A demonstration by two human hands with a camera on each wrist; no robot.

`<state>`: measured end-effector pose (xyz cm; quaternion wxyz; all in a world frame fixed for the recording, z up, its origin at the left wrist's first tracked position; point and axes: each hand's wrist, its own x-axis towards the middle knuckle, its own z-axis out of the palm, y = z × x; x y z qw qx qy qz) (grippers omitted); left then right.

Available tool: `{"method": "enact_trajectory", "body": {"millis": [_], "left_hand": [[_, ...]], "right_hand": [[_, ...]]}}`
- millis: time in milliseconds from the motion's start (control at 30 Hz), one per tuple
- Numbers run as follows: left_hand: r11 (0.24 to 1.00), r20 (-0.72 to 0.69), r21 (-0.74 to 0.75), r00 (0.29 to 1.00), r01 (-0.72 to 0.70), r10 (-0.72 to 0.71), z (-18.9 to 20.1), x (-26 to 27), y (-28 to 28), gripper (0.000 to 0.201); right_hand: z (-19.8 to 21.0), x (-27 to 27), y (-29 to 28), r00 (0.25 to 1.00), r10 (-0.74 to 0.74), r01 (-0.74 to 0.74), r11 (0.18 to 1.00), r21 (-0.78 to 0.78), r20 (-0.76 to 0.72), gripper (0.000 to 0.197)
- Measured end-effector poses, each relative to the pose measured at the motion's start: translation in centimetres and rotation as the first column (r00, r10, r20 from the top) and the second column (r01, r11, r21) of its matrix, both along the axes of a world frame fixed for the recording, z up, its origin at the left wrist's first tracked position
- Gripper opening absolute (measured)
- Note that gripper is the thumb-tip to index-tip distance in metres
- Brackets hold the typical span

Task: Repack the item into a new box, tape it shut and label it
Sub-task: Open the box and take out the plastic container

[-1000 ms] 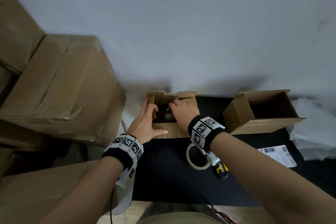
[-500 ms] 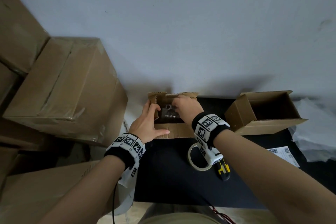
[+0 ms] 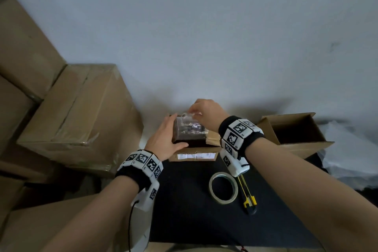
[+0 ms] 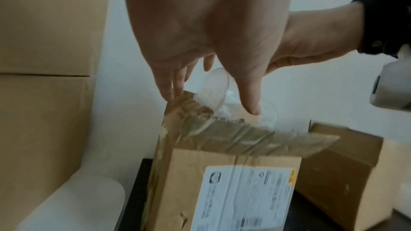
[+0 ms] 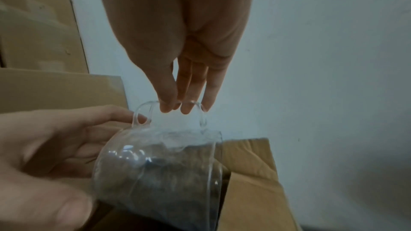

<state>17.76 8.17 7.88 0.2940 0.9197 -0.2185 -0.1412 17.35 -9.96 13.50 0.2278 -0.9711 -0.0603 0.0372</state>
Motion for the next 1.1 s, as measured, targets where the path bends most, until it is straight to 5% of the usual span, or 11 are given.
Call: {"method": "enact_trajectory", "body": {"millis": [133, 433, 833, 1100], "left_hand": [[0.99, 0.048, -0.143, 0.999, 0.004, 0.003, 1.5, 0.8, -0.3, 0.07], [0.951, -0.125, -0.303, 0.987, 0.056, -0.098, 3.3, 2.2, -1.8, 0.065], [0.905, -0.293, -0.419, 0.932, 0.078, -0.216, 3.7, 1.6, -8.7, 0.06], [0.908, -0.302, -0.393, 0.911, 0.149, -0.28, 2.5, -1.8, -14.7, 0.061]], "right_hand": [[1.2, 0.3, -0.4, 1.0, -0.026, 0.026, 0.999, 0.029, 0.004, 0.026], [2.8, -0.5, -2.6, 0.99, -0.137, 0.131, 0.974, 0.187, 0.019, 0.027], [3.0, -5.9, -8.8, 0.949, -0.257, 0.287, 0.943, 0.169, -0.182, 0.108], [0.9, -11.5, -14.7, 0.891, -0.387, 0.44, 0.863, 0.249, -0.237, 0.104]]}}
